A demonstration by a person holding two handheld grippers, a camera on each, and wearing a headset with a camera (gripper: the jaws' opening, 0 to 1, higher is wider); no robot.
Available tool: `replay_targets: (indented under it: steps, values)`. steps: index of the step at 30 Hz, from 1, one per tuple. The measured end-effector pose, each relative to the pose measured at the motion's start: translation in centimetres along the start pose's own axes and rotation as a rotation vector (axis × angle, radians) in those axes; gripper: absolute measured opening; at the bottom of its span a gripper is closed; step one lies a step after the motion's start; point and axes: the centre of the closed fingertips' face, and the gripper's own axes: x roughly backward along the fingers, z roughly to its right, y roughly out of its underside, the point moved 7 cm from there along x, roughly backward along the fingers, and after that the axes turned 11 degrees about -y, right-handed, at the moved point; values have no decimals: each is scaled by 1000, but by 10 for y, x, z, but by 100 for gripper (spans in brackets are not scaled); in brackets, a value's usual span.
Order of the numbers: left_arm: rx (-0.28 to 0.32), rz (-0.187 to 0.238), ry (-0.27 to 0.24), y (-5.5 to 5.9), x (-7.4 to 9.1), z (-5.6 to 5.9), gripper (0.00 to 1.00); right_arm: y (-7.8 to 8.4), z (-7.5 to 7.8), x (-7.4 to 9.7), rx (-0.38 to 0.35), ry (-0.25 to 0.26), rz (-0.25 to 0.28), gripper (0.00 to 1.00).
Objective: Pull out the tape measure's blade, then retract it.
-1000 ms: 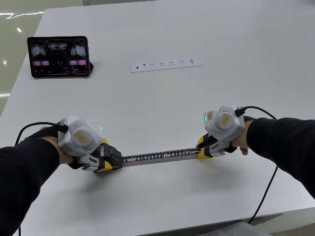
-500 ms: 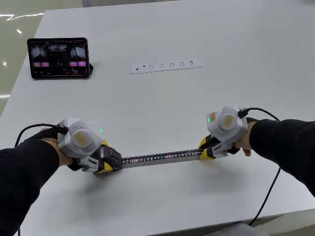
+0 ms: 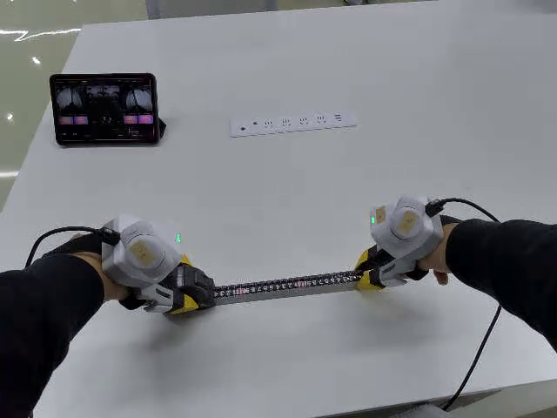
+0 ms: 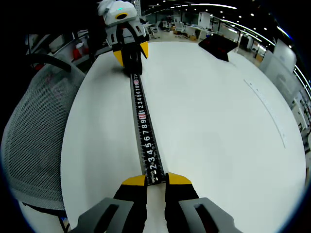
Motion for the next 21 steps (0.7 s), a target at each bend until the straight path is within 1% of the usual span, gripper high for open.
replay_targets:
  steps: [7, 11, 13, 16, 21]
  values:
    - [2, 4, -2, 0, -1, -1, 33, 1, 0, 1, -4, 1, -1, 10]
    - [7, 6, 2, 1, -2, -2, 33, 1, -1, 1, -16, 5, 7, 10]
    - [8, 7, 2, 1, -2, -2, 33, 0, -2, 0, 2, 11, -2, 10]
    - [6, 14, 2, 2, -2, -2, 33, 0, -2, 0, 3, 11, -6, 10]
    - [6, 21, 8, 2, -4, -3, 34, -3, -1, 0, 21, 7, -35, 11]
